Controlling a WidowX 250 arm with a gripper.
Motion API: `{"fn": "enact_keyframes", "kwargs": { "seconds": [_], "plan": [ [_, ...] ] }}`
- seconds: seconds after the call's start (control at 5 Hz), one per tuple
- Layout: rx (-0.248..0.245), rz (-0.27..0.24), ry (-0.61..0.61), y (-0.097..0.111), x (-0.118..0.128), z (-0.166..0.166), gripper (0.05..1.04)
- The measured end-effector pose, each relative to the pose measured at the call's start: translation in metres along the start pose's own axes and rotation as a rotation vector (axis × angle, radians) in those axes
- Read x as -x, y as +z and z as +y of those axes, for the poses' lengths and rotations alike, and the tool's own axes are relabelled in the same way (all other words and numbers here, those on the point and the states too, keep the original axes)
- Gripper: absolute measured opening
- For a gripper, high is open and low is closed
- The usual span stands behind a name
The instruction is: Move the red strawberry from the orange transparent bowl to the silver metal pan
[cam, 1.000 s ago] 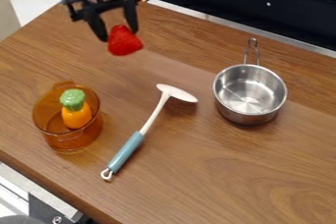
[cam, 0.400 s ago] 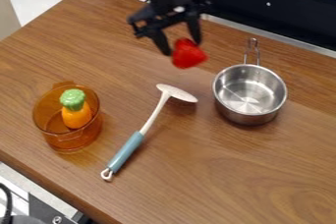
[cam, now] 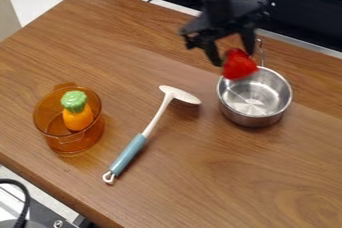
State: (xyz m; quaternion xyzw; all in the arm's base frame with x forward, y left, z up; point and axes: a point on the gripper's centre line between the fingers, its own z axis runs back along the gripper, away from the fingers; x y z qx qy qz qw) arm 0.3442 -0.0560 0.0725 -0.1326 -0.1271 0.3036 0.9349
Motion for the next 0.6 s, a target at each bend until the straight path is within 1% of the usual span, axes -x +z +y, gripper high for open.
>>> {"fn": "enact_keyframes", "kwargs": {
  "seconds": [0.2, 0.4, 0.6],
  "plan": [
    [-0.036, 0.015, -0.014, -0.0167, 0.0101, -0.0044, 0.628],
    [-0.037, 0.010, -0.004, -0.0200, 0.0114, -0.0061, 0.673],
    [-0.041, 0.001, 0.007, -0.0197, 0.0095, -0.0054, 0.936]
  ]
}}
